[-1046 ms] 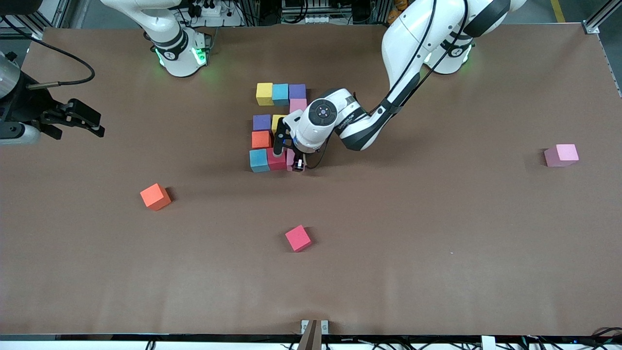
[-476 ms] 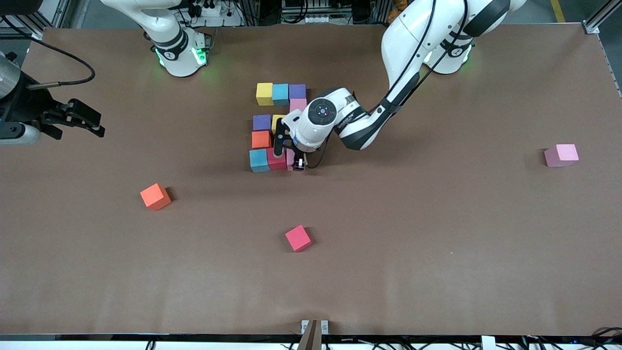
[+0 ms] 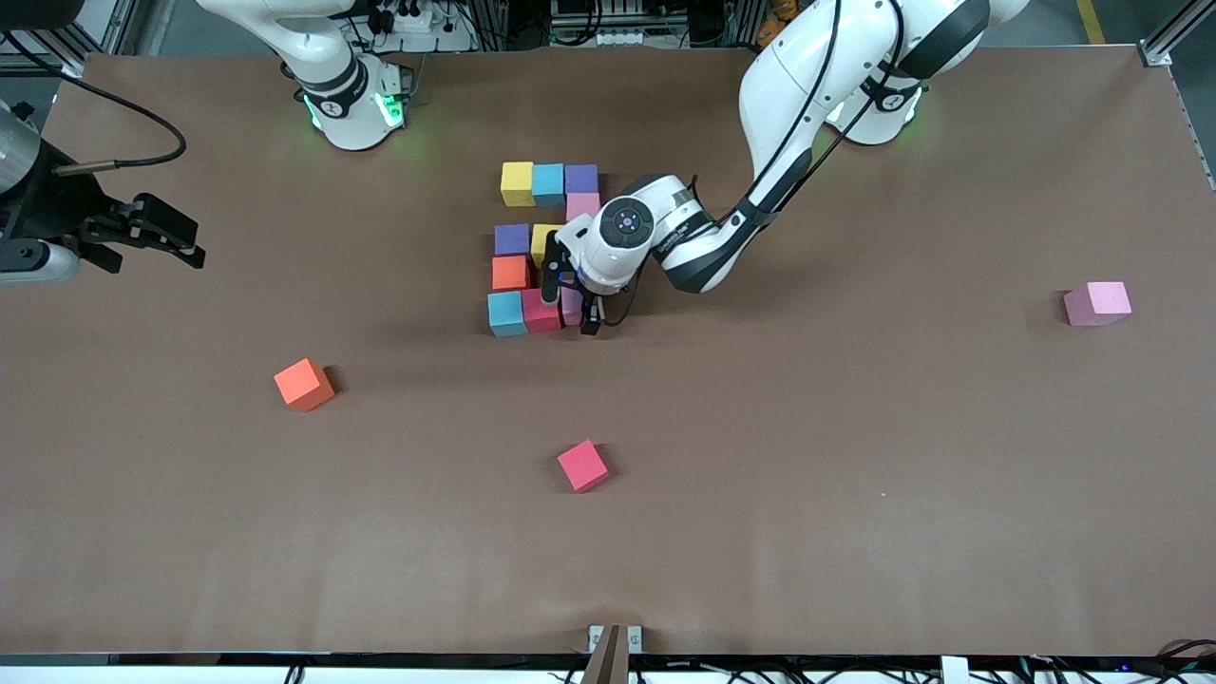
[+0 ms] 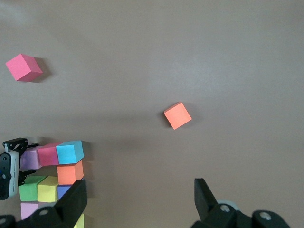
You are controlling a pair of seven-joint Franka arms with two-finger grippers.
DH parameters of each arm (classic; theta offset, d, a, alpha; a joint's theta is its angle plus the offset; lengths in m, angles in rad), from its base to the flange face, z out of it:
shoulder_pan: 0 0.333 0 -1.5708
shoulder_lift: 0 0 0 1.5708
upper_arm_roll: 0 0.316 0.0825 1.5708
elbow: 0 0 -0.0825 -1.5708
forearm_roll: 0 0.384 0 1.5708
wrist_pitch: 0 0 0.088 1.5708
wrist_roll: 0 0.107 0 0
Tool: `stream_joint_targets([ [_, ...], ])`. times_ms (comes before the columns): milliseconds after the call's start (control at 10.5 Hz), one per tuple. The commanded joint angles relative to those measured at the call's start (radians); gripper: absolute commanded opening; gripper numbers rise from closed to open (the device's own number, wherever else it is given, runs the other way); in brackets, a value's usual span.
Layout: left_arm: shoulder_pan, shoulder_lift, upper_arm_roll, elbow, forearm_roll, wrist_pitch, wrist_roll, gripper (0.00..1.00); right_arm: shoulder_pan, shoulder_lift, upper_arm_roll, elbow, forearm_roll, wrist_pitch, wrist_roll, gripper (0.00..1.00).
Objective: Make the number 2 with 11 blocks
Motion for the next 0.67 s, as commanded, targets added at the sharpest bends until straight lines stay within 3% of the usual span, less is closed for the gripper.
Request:
stream_joint_targets([
  [0, 0.009, -0.010, -0.005, -0.005, 0.025, 0.007, -0.006, 1.00, 0.005, -0.002, -0.002, -0.001, 0.003, 0.003, 0.006, 1.00],
  [571, 0.014, -0.009, -0.007, 0.030, 0.024, 0.007, -0.009, 1.00, 0.003, -0.002, -0.002, -0.001, 0.003, 0.001, 0.006, 1.00],
])
